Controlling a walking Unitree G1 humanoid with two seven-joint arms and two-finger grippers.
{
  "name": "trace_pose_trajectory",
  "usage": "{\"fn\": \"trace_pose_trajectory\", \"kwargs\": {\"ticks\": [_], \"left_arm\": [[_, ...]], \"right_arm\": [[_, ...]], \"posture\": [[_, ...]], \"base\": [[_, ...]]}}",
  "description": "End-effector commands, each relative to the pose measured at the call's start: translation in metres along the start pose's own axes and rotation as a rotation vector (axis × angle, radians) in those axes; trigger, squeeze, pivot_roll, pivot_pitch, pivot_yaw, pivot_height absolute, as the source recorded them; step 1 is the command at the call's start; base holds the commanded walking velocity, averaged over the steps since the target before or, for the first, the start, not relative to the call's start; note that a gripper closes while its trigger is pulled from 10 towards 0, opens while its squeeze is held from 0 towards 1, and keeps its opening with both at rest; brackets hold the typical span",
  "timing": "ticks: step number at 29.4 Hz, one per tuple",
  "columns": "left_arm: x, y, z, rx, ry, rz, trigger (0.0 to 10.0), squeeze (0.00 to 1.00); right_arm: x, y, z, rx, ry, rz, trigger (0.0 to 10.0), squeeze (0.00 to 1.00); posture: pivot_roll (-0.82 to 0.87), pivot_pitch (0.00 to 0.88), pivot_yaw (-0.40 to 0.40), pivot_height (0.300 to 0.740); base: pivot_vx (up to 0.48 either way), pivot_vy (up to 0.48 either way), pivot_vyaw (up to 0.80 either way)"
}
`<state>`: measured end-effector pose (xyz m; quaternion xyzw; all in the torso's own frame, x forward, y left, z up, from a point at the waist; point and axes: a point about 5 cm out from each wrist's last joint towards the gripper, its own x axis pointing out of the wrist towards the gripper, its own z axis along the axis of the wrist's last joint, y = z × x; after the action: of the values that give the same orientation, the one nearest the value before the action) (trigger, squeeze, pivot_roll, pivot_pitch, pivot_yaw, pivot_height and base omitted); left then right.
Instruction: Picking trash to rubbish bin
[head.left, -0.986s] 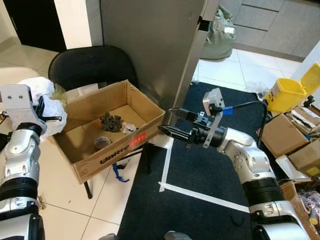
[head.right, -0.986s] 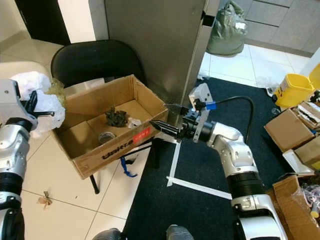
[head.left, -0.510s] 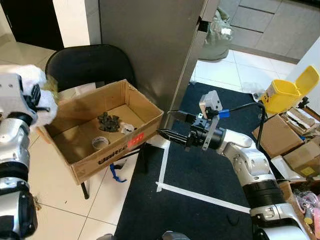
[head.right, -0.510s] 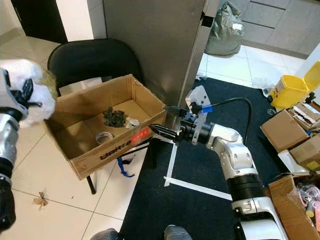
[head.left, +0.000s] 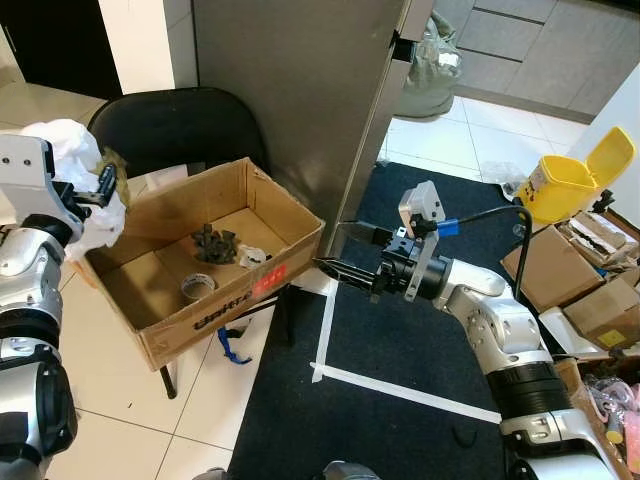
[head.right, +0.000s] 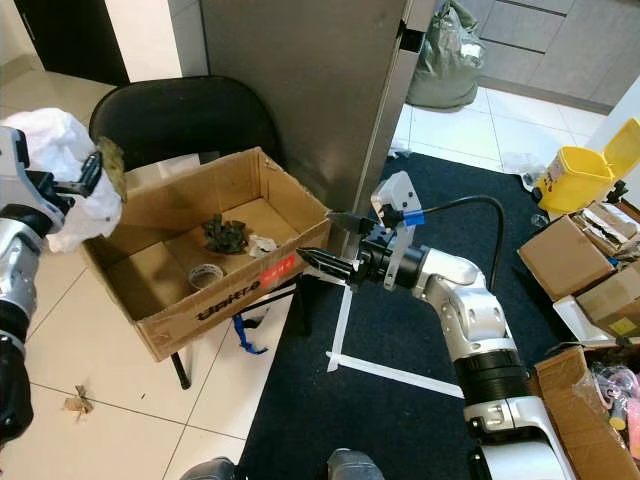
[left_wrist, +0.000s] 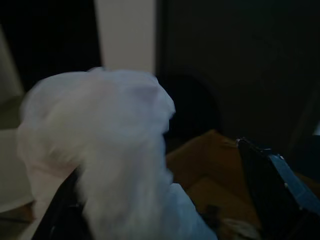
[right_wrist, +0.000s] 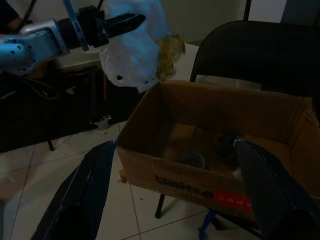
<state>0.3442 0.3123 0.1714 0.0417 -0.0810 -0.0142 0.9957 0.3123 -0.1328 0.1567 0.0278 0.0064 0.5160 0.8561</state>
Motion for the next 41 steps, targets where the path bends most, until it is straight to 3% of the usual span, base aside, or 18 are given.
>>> {"fn": "trace_pose_trajectory", "kwargs": {"ticks": [1, 4, 5, 6, 7, 13, 15, 17, 19, 21, 23, 24, 26, 27, 30, 34, 39, 41], "left_arm": [[0.005, -0.018, -0.007, -0.068, 0.02, -0.105, 10.0, 1.0], [0.005, -0.022, -0.011, -0.083, 0.045, -0.143, 10.0, 1.0], [0.003, -0.021, -0.024, -0.044, 0.172, -0.099, 10.0, 0.94], [0.003, -0.021, -0.024, -0.044, 0.172, -0.099, 10.0, 0.94], [0.002, -0.019, -0.029, -0.024, 0.224, -0.065, 10.0, 0.0], [-0.007, -0.01, -0.047, 0.001, 0.394, 0.037, 10.0, 0.0], [-0.005, -0.009, -0.042, -0.016, 0.362, 0.048, 10.0, 0.0], [0.015, -0.021, -0.007, -0.113, 0.105, -0.076, 10.0, 0.0], [0.018, -0.024, -0.001, -0.113, 0.066, -0.107, 10.0, 0.0], [0.029, -0.052, 0.024, -0.125, -0.111, -0.252, 10.0, 0.0], [0.03, -0.068, 0.034, -0.128, -0.176, -0.311, 10.0, 0.0], [0.029, -0.09, 0.041, -0.105, -0.222, -0.362, 10.0, 0.0], [0.028, -0.098, 0.044, -0.097, -0.235, -0.381, 10.0, 0.0], [0.023, -0.123, 0.05, -0.122, -0.277, -0.425, 10.0, 0.0], [0.018, -0.142, 0.055, -0.162, -0.298, -0.451, 10.0, 0.0], [-0.004, -0.205, 0.033, -0.289, -0.247, -0.475, 10.0, 0.0], [-0.015, -0.203, 0.015, -0.339, -0.151, -0.343, 10.0, 0.0], [-0.018, -0.189, 0.014, -0.35, -0.125, -0.324, 10.0, 0.0]], "right_arm": [[-0.003, 0.0, 0.0, 0.001, 0.003, -0.01, 10.0, 0.0], [-0.003, 0.0, 0.0, 0.001, 0.003, -0.011, 10.0, 0.0], [-0.003, 0.0, 0.0, 0.0, 0.004, -0.014, 10.0, 0.0], [-0.003, 0.0, 0.0, 0.0, 0.004, -0.014, 10.0, 0.0], [-0.003, 0.0, 0.0, 0.0, 0.005, -0.014, 10.0, 0.0], [-0.003, 0.001, 0.0, -0.001, 0.005, -0.016, 10.0, 0.0], [-0.003, 0.001, 0.0, -0.001, 0.005, -0.018, 10.0, 0.0], [-0.003, 0.001, -0.001, 0.005, 0.001, -0.021, 10.0, 0.0], [-0.002, 0.001, -0.001, 0.006, 0.0, -0.021, 10.0, 0.0], [-0.001, 0.001, -0.001, 0.01, -0.007, -0.022, 10.0, 0.0], [0.0, 0.001, -0.001, 0.012, -0.012, -0.025, 10.0, 0.0], [0.001, 0.0, 0.0, 0.024, -0.031, -0.04, 10.0, 0.0], [0.002, 0.0, 0.0, 0.029, -0.038, -0.047, 10.0, 0.0], [0.004, -0.002, 0.002, 0.038, -0.06, -0.067, 10.0, 0.0], [0.006, -0.003, 0.003, 0.04, -0.075, -0.087, 10.0, 0.0], [0.012, -0.019, 0.013, 0.102, -0.165, -0.261, 10.0, 0.0], [0.017, -0.022, 0.009, 0.106, -0.147, -0.314, 10.0, 0.0], [0.018, -0.025, 0.006, 0.133, -0.158, -0.345, 10.0, 0.0]], "posture": [[-0.09, 0.0, -0.09, 0.74], [-0.09, 0.0, -0.09, 0.74], [-0.09, 0.0, -0.09, 0.74], [-0.09, 0.0, -0.09, 0.74], [-0.09, 0.0, -0.09, 0.74], [-0.09, 0.0, -0.086, 0.74], [-0.09, 0.0, -0.086, 0.74], [-0.08, 0.0, -0.092, 0.74], [-0.07, 0.0, -0.09, 0.74], [-0.07, 0.0, -0.084, 0.74], [-0.06, 0.0, -0.083, 0.74], [-0.06, 0.0, -0.083, 0.74], [-0.06, 0.0, -0.081, 0.74], [-0.05, 0.0, -0.078, 0.74], [-0.05, 0.0, -0.074, 0.74], [-0.04, 0.0, -0.055, 0.74], [-0.04, 0.0, -0.048, 0.74], [-0.02, 0.0, -0.05, 0.74]], "base": [[0.0, 0.0, 0.0], [0.0, 0.0, 0.0], [0.0, 0.0, 0.0], [0.0, 0.0, 0.0], [0.0, 0.0, 0.0], [0.0, 0.0, 0.0], [0.0, 0.0, 0.0], [0.0, 0.0, 0.0], [0.0, 0.0, 0.0], [0.0, 0.0, 0.0], [0.0, 0.0, 0.0], [0.0, 0.0, 0.0], [0.0, 0.0, 0.0], [0.0, 0.0, 0.0], [0.0, 0.0, 0.0], [0.0, 0.0, 0.0], [0.0, 0.0, 0.0], [0.0, 0.0, 0.0]]}}
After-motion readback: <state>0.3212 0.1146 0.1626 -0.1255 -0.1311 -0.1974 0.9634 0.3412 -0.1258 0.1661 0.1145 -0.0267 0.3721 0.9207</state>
